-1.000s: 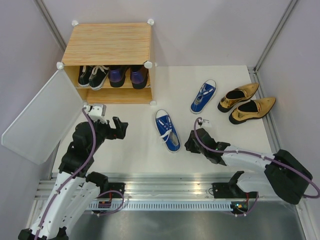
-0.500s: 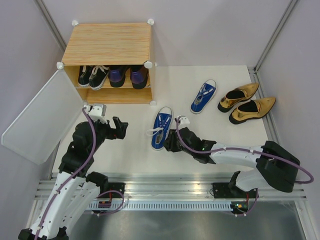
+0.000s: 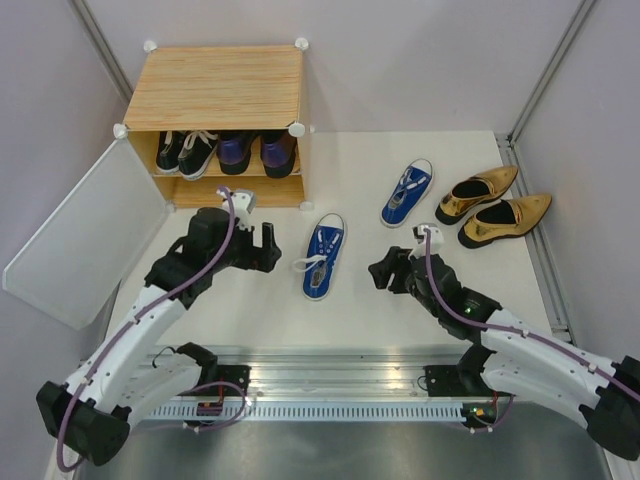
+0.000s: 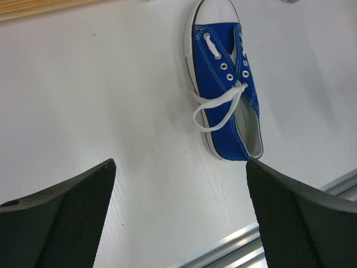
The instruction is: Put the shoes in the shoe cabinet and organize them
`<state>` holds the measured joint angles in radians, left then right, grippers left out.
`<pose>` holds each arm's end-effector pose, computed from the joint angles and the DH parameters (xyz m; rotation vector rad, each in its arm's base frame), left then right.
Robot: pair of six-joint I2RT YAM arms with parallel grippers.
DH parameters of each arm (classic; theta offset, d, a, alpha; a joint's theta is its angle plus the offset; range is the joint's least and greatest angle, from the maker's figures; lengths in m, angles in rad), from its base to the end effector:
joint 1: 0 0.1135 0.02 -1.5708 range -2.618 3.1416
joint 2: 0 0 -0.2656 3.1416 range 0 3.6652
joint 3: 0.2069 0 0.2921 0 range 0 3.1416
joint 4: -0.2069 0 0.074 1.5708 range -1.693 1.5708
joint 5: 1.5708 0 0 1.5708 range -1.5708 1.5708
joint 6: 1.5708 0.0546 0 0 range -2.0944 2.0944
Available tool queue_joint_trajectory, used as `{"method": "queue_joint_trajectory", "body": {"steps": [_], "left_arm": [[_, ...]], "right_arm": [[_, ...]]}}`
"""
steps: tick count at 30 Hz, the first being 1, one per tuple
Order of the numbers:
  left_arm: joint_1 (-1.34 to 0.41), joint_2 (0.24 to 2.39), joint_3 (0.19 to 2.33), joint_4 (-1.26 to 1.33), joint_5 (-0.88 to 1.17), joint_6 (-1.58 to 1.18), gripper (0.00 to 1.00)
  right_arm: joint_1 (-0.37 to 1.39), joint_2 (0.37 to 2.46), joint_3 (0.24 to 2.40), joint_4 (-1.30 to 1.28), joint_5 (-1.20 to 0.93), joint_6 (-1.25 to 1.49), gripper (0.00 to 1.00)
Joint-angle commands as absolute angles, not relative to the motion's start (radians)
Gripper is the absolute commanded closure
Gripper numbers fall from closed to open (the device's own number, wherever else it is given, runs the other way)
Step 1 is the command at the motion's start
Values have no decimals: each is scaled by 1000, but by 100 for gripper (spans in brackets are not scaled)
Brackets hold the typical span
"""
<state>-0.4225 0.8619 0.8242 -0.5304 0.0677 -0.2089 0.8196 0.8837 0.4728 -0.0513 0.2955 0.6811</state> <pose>0.2204 -0.1031 0.2952 0.2713 2.1529 -0.4390 0.1826 0.1723 0.2034 0.0469 2.0727 0.6467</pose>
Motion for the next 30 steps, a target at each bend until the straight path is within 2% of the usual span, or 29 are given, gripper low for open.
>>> {"method": "queue_joint_trajectory", "body": {"steps": [1, 5, 8, 20, 26, 30], "left_arm": [[-526, 960, 985, -658, 3, -175, 0], [-724, 1051, 1032, -638, -113, -259, 0], [-768, 1135, 1008, -541, -112, -305, 0], [-782, 1546, 1052, -348, -124, -348, 1], [-782, 1673, 1106, -276, -81, -351, 1], [-782, 1729, 1135, -272, -109, -322, 12]], "right_arm": [[790, 793, 431, -135, 342, 627, 32], [759, 770, 396, -140, 353, 606, 30], [741, 785, 391, -144, 348, 604, 29], [730, 736, 377, -152, 354, 611, 26], [729, 738, 371, -150, 350, 615, 25], [729, 724, 367, -155, 348, 617, 26]]}}
